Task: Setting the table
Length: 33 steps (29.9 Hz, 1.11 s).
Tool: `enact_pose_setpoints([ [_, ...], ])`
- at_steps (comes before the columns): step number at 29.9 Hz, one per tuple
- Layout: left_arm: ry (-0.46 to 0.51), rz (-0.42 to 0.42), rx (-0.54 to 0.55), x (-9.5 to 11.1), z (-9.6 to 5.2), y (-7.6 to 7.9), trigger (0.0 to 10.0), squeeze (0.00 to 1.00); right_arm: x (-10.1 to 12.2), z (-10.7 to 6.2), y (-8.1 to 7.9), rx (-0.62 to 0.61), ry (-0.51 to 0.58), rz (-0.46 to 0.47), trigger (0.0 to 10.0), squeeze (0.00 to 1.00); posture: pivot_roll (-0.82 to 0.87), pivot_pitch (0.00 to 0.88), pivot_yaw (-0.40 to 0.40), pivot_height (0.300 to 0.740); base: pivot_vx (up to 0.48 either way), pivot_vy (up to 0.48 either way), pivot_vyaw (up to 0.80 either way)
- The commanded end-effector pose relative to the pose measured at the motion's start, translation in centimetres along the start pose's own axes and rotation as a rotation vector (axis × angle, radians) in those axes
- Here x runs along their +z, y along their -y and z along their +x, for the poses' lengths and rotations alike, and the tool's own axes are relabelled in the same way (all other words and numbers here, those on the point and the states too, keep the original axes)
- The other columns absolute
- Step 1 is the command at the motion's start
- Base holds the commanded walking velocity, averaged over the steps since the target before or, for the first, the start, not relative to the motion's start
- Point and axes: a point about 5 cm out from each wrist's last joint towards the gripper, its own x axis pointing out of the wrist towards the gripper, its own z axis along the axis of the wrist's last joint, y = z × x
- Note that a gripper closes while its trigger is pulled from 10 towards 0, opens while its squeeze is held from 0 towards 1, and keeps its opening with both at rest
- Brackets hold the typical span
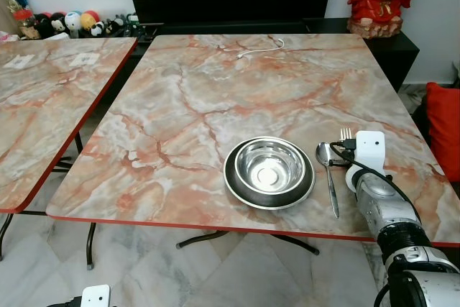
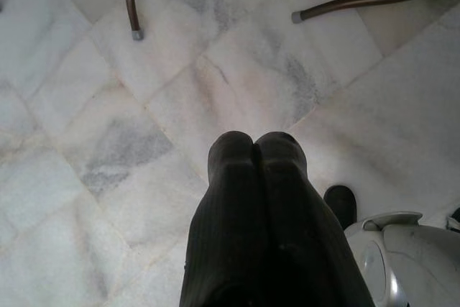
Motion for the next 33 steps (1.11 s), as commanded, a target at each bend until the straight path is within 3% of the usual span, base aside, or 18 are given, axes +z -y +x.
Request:
enact_pose_setpoints([
  [1,-0.011,0.005,0.008,-0.2,-0.1,-0.5,10.0,0.00,-0.3,0.0,-0.2,-0.002,-0.006,0.006,10.0,0.00,-0.02,0.046,0.060,0.740,0.000,0.000,0.00],
  [33,0.003,0.009,0.007,0.2,0.0,-0.4,10.0,0.00,-1.9,-0.3,-0.9,-0.001,-0.040,0.006,10.0,0.00,-0.02,0.045,0.062,0.740,0.000,0.000,0.00],
])
